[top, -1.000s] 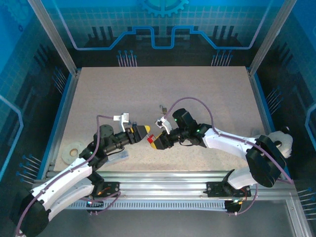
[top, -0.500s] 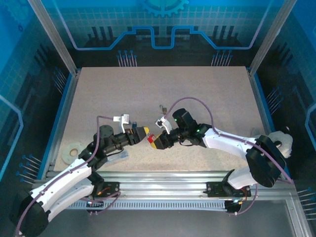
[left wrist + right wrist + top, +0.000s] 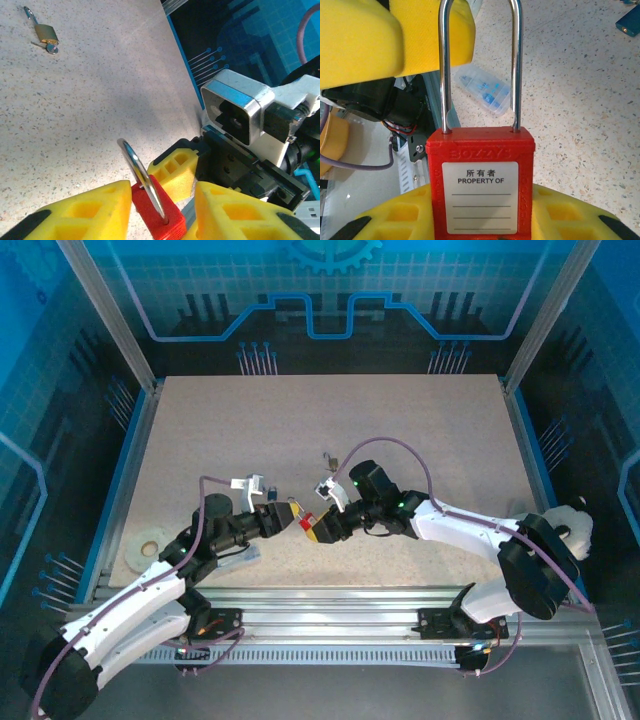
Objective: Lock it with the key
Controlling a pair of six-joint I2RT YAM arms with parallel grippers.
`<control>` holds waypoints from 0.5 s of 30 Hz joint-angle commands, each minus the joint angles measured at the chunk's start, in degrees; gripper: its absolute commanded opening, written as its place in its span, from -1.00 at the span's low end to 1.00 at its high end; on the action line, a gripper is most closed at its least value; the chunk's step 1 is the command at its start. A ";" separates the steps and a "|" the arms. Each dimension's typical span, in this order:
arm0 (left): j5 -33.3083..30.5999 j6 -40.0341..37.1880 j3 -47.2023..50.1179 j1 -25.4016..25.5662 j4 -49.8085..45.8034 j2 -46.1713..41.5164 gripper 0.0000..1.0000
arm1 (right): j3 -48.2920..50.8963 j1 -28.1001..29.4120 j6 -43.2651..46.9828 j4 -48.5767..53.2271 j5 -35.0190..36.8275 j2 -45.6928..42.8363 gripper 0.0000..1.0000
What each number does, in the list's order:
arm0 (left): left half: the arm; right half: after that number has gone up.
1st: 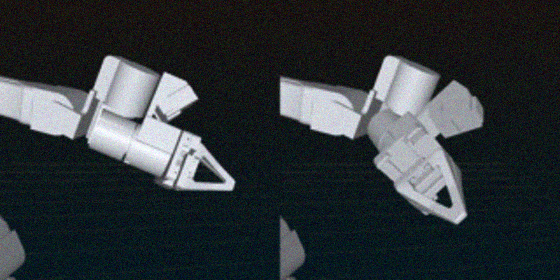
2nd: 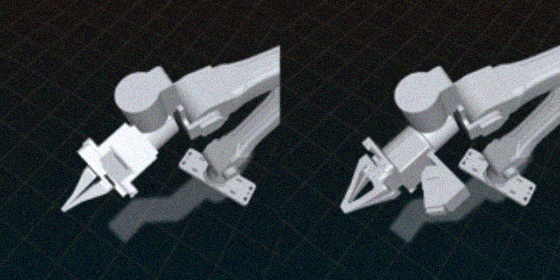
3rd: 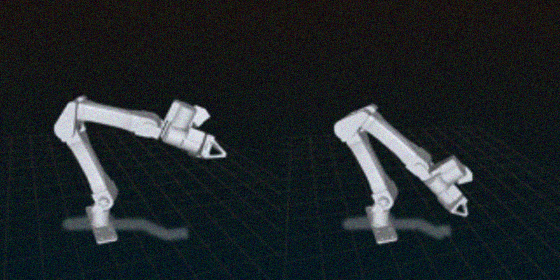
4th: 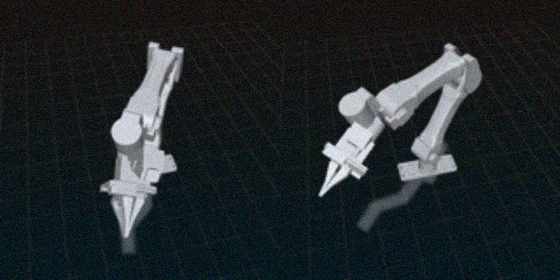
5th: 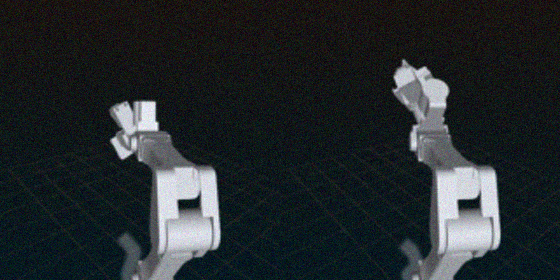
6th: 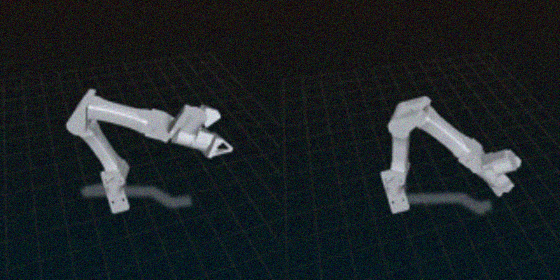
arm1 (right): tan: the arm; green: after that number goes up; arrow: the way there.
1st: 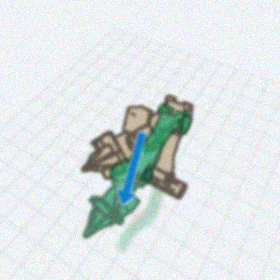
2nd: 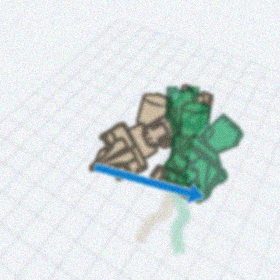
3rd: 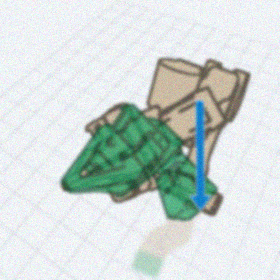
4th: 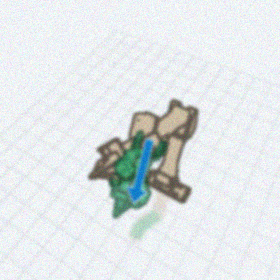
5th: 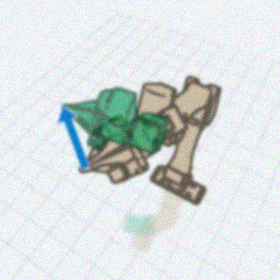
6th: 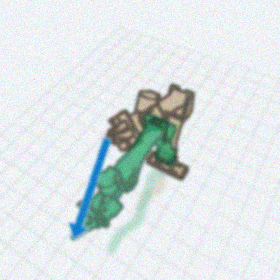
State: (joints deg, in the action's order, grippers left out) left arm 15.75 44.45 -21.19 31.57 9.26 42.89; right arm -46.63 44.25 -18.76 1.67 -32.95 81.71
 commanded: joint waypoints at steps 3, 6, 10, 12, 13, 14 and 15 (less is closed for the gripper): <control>-0.65 -1.94 -1.36 0.30 -1.43 0.83 -0.34 | -1.92 0.84 1.62 0.35 0.77 -0.76 -1.00; -0.54 -2.25 -1.53 0.31 -1.41 1.53 -0.40 | -2.06 0.95 1.80 0.52 0.98 -0.76 -1.00; -0.46 -2.68 -1.88 0.33 -1.61 2.36 -0.47 | -2.10 1.19 2.06 0.92 1.18 -0.69 -1.00; -0.45 -2.87 -2.00 0.33 -1.78 2.67 -0.51 | -2.15 1.28 2.13 0.96 1.26 -0.72 -1.00; -0.52 -2.98 -2.17 0.31 -2.02 2.80 -0.52 | -2.15 1.22 2.27 0.97 1.32 -0.75 -1.00; -0.61 -3.19 -2.24 0.27 -2.27 3.02 -0.55 | -2.13 1.29 2.24 0.97 1.31 -0.75 -1.00; -0.63 -3.27 -2.46 0.33 -2.48 3.11 -0.57 | -2.22 1.33 2.24 0.96 1.32 -0.77 -1.00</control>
State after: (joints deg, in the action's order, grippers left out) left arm 15.70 43.03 -21.58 31.57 8.05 45.69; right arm -46.63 44.73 -17.85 2.55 -31.48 81.71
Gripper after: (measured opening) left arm 0.223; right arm 0.358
